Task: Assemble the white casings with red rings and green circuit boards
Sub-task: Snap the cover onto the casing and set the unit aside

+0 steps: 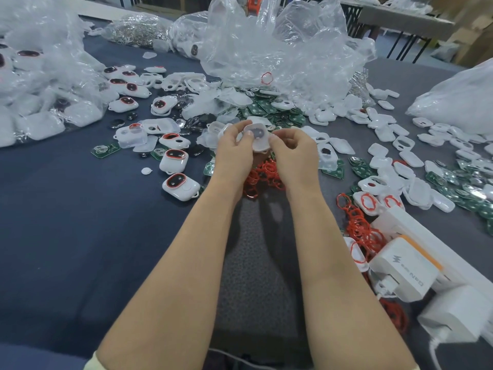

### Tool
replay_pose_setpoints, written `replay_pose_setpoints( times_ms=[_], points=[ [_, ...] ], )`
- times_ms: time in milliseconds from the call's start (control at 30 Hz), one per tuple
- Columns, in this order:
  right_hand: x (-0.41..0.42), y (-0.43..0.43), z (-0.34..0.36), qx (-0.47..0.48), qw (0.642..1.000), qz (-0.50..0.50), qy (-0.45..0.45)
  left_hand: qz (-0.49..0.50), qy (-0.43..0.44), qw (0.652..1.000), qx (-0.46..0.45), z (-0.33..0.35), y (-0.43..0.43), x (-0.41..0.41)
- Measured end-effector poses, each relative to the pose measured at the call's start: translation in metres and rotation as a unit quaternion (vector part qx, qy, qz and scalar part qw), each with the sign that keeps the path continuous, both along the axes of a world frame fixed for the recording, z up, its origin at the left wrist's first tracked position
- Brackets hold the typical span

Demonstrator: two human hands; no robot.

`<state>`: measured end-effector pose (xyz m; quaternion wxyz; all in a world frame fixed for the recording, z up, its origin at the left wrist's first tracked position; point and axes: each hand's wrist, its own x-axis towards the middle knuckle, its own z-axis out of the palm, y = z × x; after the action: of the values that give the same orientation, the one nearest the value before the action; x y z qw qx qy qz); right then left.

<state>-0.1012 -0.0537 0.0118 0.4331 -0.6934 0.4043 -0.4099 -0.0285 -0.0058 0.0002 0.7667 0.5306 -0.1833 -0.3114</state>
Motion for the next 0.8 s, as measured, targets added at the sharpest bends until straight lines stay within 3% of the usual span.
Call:
replay_pose_setpoints(
  times_ms=[100,300,500,800],
  points=[
    [-0.0001,-0.0026,-0.0024,-0.004,1.0,0.001,0.016,-0.021,0.026,0.999,-0.004,0.0001,0.0013,0.0008],
    [-0.0019,-0.0037,-0.0036,-0.017,1.0,0.001,0.024,-0.022,-0.036,0.999,0.032,-0.0047,0.0005,0.0013],
    [-0.0016,-0.0016,-0.005,-0.096,0.991,-0.014,0.092,-0.022,-0.098,0.993,0.057,-0.0086,0.0002,0.0024],
    [-0.0022,-0.0017,-0.0079,-0.16,0.973,-0.066,0.15,-0.04,-0.102,0.992,0.056,-0.0064,0.0032,-0.0024]
  ],
)
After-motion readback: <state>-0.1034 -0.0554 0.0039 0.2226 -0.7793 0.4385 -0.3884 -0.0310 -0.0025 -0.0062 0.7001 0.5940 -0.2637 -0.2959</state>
